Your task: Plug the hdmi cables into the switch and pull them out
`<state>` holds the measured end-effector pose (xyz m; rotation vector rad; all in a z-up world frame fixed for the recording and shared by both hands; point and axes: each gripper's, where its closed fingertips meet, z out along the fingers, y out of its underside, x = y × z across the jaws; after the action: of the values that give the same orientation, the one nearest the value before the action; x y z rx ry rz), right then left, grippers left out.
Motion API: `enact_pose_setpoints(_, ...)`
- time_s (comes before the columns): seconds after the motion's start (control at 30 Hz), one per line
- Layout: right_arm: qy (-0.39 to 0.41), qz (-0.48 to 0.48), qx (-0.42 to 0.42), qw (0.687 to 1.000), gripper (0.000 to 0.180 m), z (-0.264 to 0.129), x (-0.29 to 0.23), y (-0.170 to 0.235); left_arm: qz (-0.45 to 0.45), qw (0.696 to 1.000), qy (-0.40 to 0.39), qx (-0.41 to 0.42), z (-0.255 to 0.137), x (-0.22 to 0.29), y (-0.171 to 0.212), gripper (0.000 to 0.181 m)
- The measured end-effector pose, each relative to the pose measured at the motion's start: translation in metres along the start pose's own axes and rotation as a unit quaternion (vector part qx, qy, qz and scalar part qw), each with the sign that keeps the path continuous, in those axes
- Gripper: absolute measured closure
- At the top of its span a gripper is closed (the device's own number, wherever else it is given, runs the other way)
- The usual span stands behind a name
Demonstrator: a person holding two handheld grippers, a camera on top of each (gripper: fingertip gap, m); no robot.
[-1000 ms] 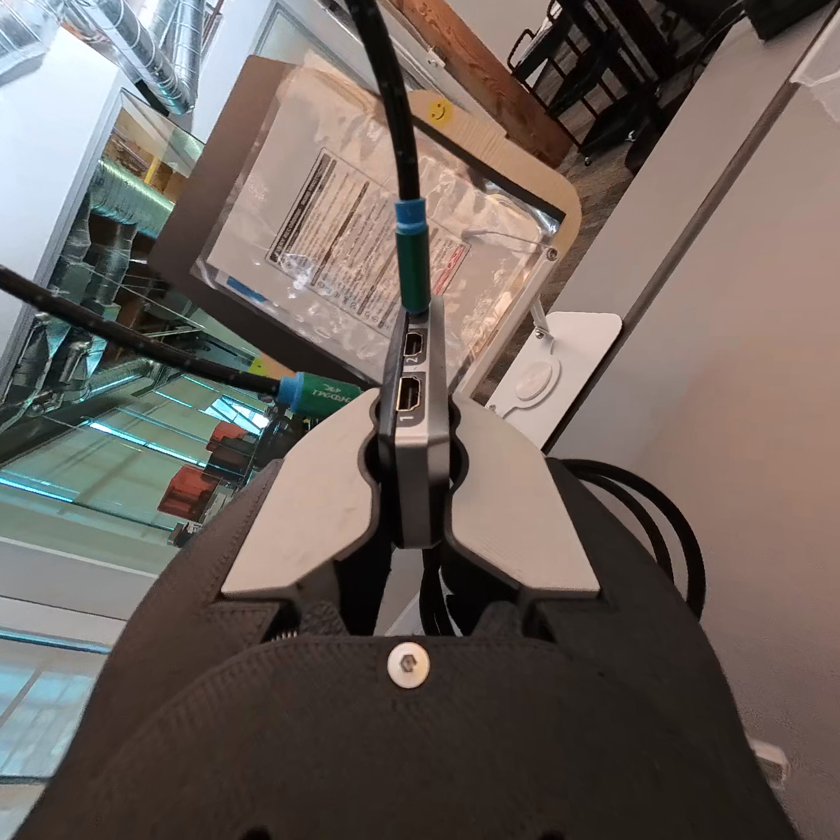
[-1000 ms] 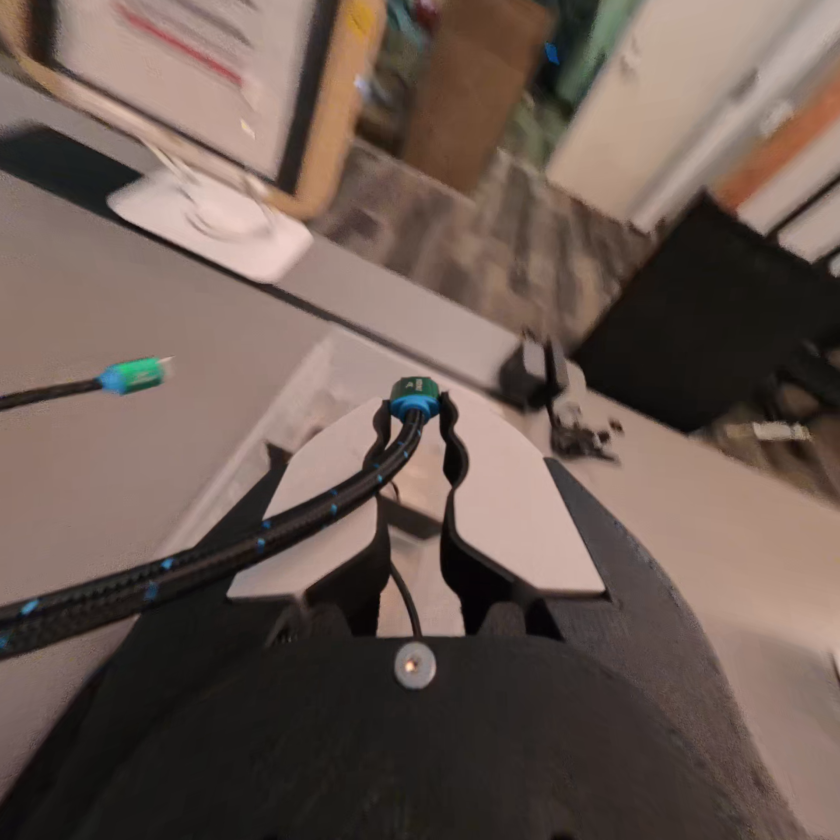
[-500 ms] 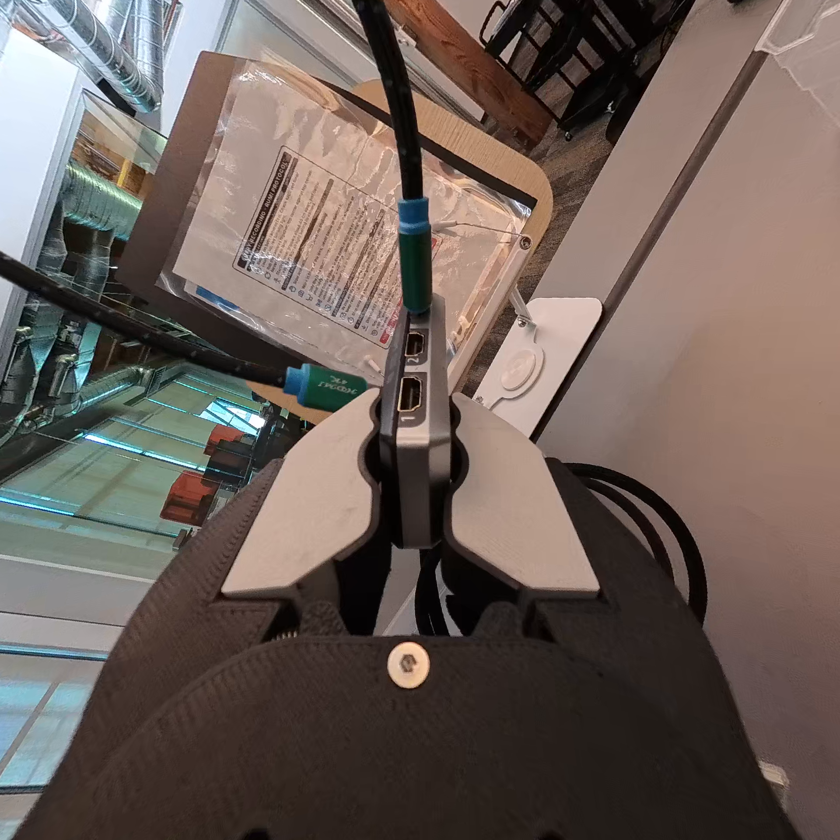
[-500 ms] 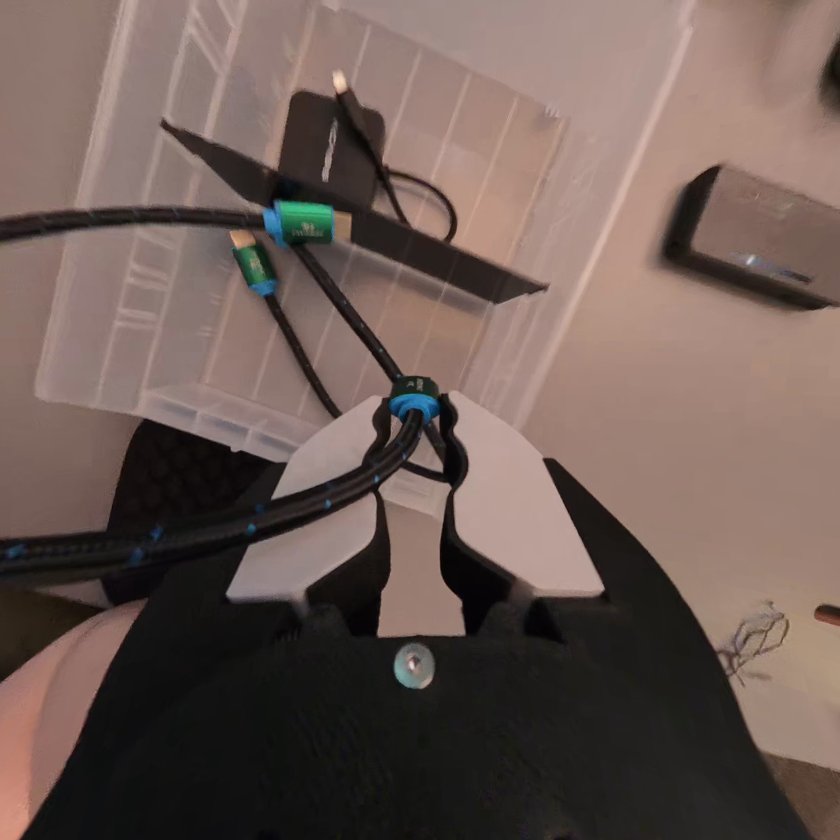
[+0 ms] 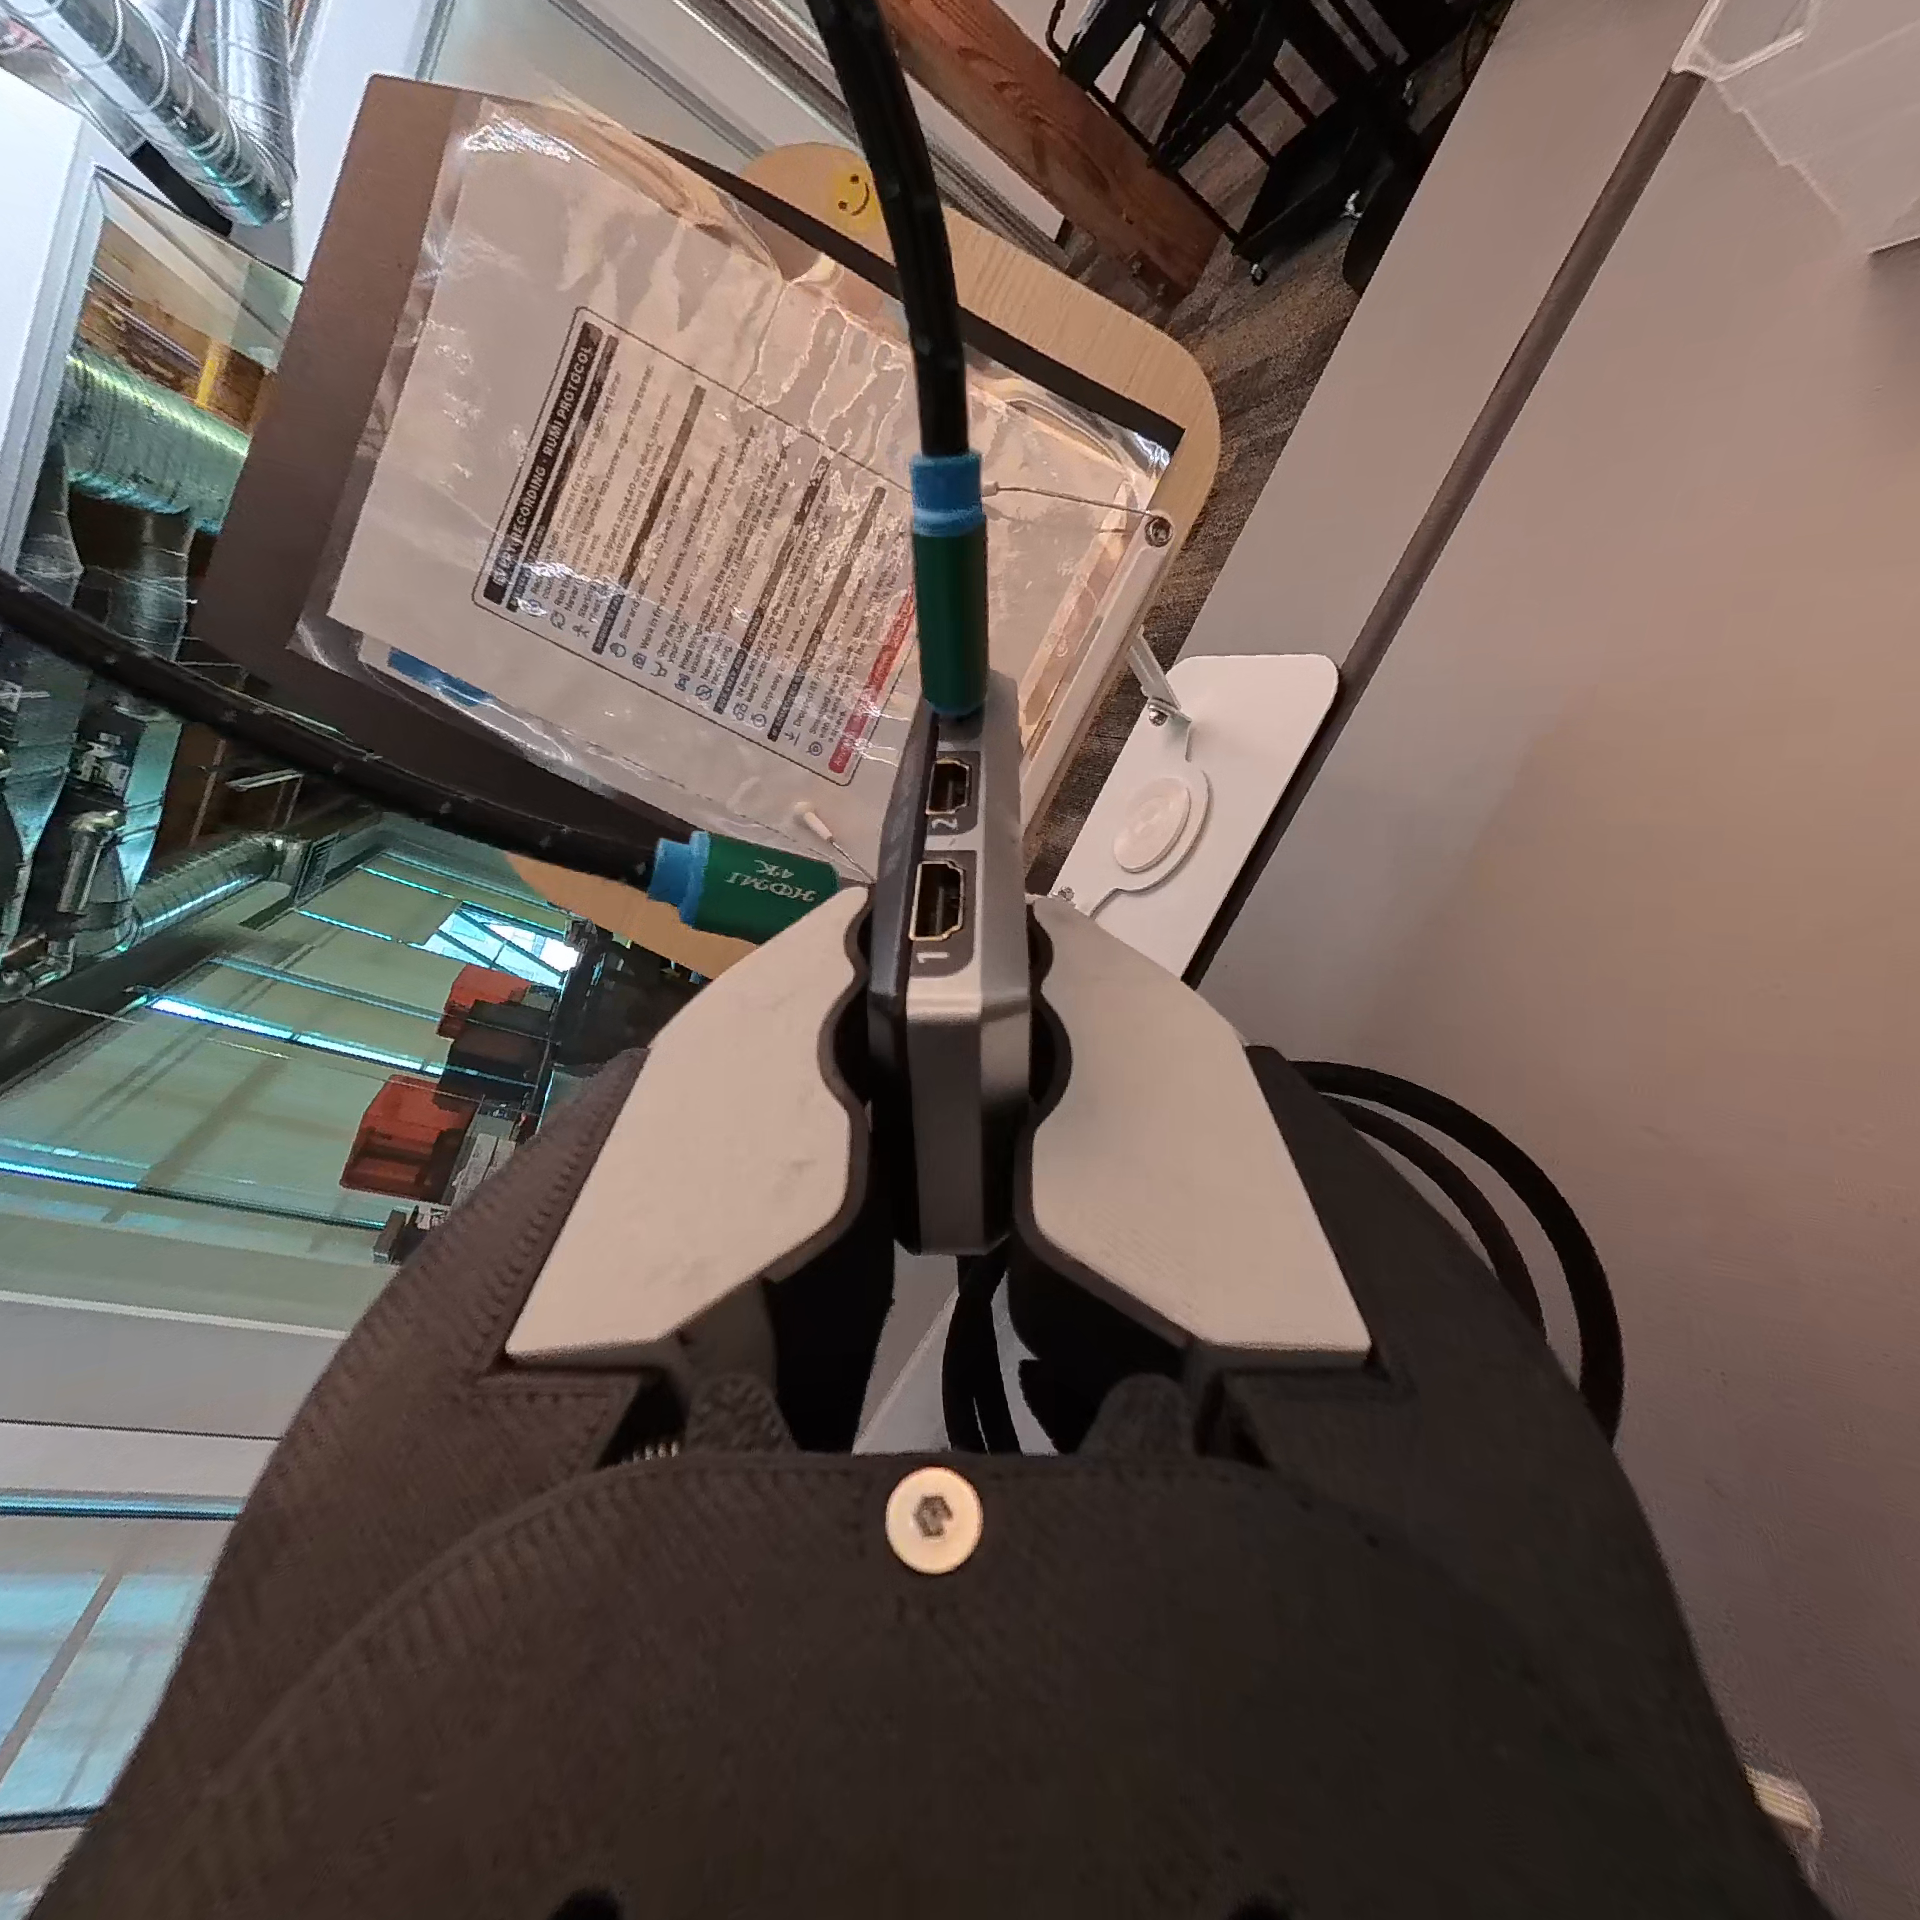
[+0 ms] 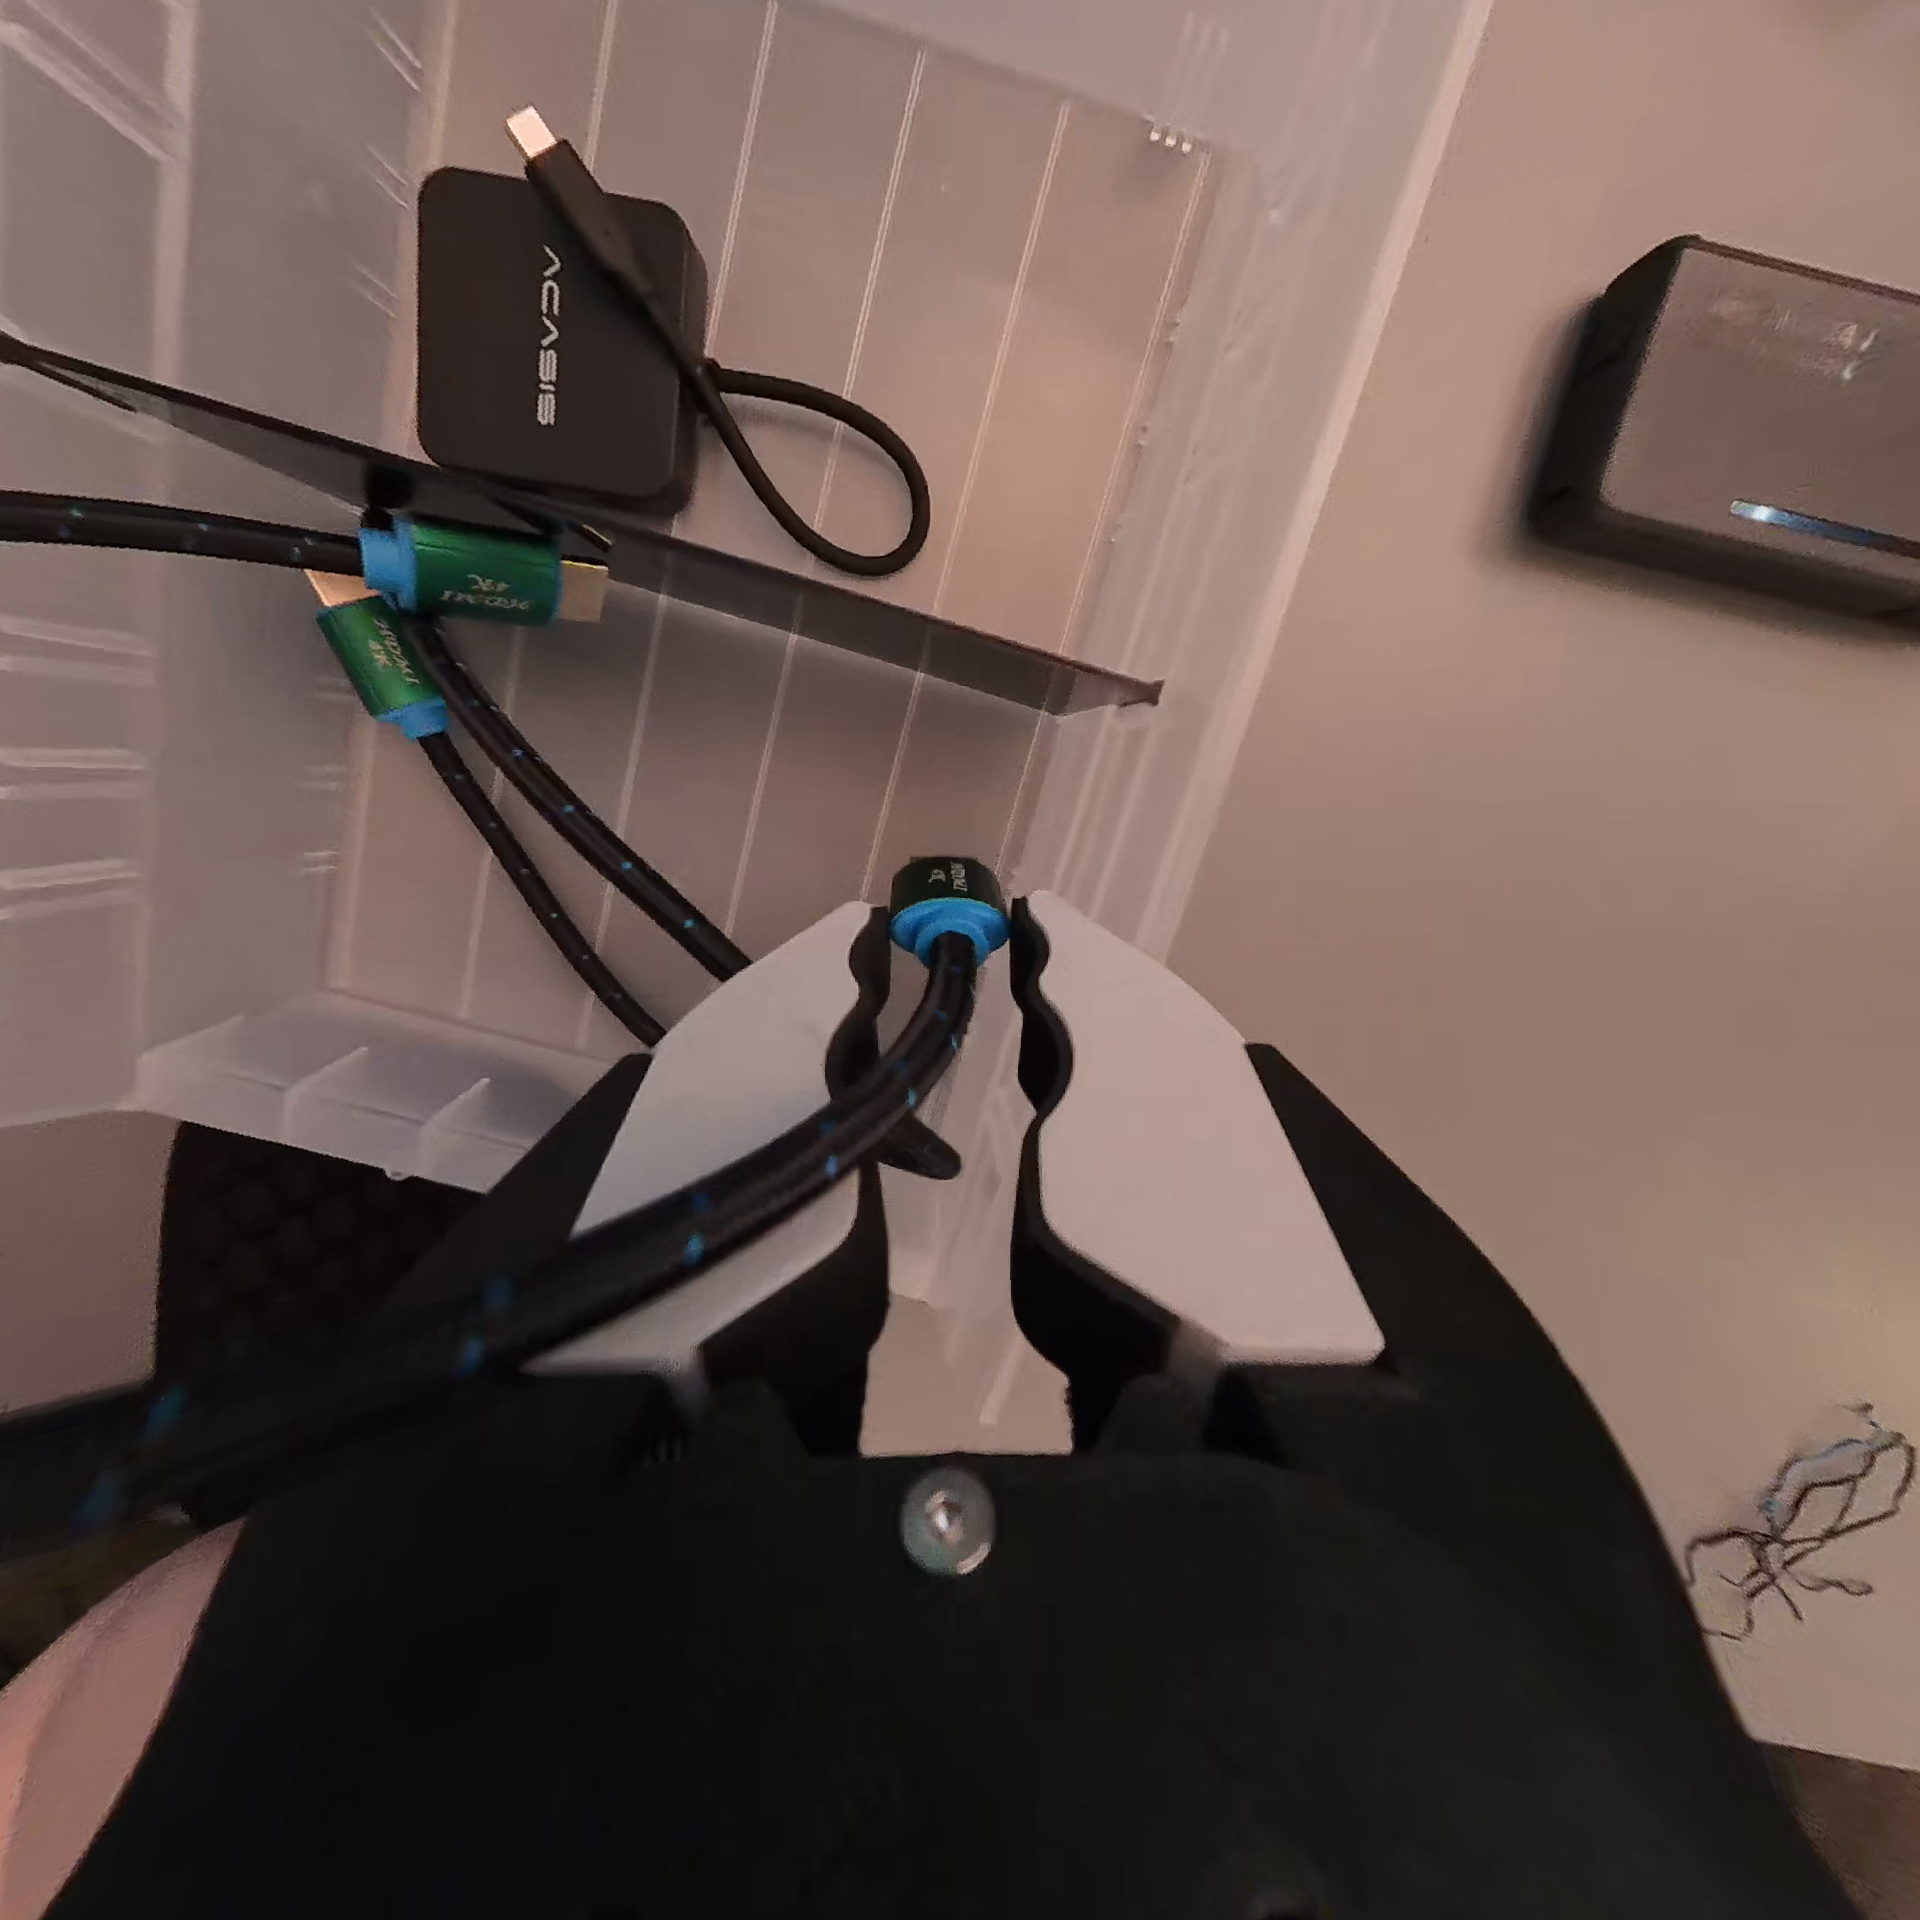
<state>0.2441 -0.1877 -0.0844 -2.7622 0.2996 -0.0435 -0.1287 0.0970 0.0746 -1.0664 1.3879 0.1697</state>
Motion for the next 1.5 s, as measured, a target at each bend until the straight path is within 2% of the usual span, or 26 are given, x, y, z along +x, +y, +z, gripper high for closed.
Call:
enact_pose_setpoints(0.1, -0.023, 0.012, -0.016, 1.000, 0.140, -0.007, -0.009, 0.007, 0.002, 1.000, 0.003, -0.002, 0.000, 0.001, 0.000, 0.158)
enact_pose_setpoints(0.17, -0.020, 0.011, -0.025, 0.999, 0.136, -0.017, -0.014, 0.015, 0.002, 1.000, 0.003, -0.002, 0.000, 0.001, 0.000, 0.158)
enact_pose_setpoints(0.3, 0.038, -0.027, 0.034, 0.998, 0.132, -0.047, -0.010, 0.005, 0.001, 1.000, 0.003, -0.002, 0.000, 0.001, 0.000, 0.158)
enact_pose_setpoints(0.37, 0.073, -0.083, 0.080, 0.991, 0.132, -0.060, -0.010, -0.009, 0.002, 1.000, 0.005, -0.002, 0.000, 0.002, 0.000, 0.158)
enact_pose_setpoints(0.43, 0.105, -0.157, 0.115, 0.975, 0.139, -0.065, -0.014, -0.024, 0.004, 1.000, 0.007, -0.002, 0.000, 0.003, -0.001, 0.158)
enact_pose_setpoints(0.5, 0.106, -0.210, 0.116, 0.965, 0.166, -0.061, -0.023, -0.030, 0.006, 1.000, 0.008, -0.003, 0.000, 0.004, -0.001, 0.158)
enact_pose_setpoints(0.53, 0.110, -0.219, 0.107, 0.964, 0.171, -0.060, -0.024, -0.032, 0.008, 1.000, 0.009, -0.004, 0.000, 0.005, -0.002, 0.158)
enact_pose_setpoints(0.67, 0.169, -0.184, 0.149, 0.957, 0.179, -0.081, -0.011, -0.051, 0.010, 1.000, 0.011, -0.005, 0.001, 0.006, -0.002, 0.158)
enact_pose_setpoints(0.77, 0.189, -0.183, 0.153, 0.953, 0.179, -0.095, -0.009, -0.043, 0.007, 1.000, 0.010, -0.004, 0.001, 0.005, -0.001, 0.158)
enact_pose_setpoints(0.83, 0.236, -0.182, 0.161, 0.941, 0.178, -0.114, -0.003, -0.040, 0.005, 1.000, 0.010, -0.005, 0.001, 0.005, 0.000, 0.158)
enact_pose_setpoints(0.93, 0.298, -0.149, 0.271, 0.903, 0.177, -0.162, 0.002, -0.058, 0.006, 1.000, 0.010, -0.006, 0.001, 0.005, 0.000, 0.158)
enact_pose_setpoints(1.0, 0.335, -0.135, 0.344, 0.867, 0.179, -0.192, 0.007, -0.065, 0.005, 1.000, 0.010, -0.005, 0.000, 0.005, -0.001, 0.158)
enact_pose_setpoints(1.1, 0.320, -0.159, 0.398, 0.845, 0.179, -0.209, -0.004, -0.065, 0.005, 1.000, 0.010, -0.005, 0.000, 0.005, 0.000, 0.158)
enact_pose_setpoints(1.17, 0.324, -0.189, 0.369, 0.850, 0.180, -0.203, -0.007, -0.055, 0.005, 1.000, 0.011, -0.006, 0.001, 0.005, 0.000, 0.158)
enact_pose_setpoints(1.3, 0.320, -0.272, 0.290, 0.860, 0.179, -0.168, -0.010, -0.053, 0.007, 1.000, 0.014, -0.007, 0.002, 0.007, 0.000, 0.158)
enact_pose_setpoints(1.4, 0.245, -0.283, 0.240, 0.896, 0.178, -0.127, -0.018, -0.055, 0.010, 1.000, 0.017, -0.010, 0.002, 0.010, 0.000, 0.158)
enact_pose_setpoints(1.5, 0.171, -0.235, 0.286, 0.913, 0.179, -0.121, -0.027, -0.072, 0.011, 1.000, 0.019, -0.011, 0.003, 0.010, 0.000, 0.158)
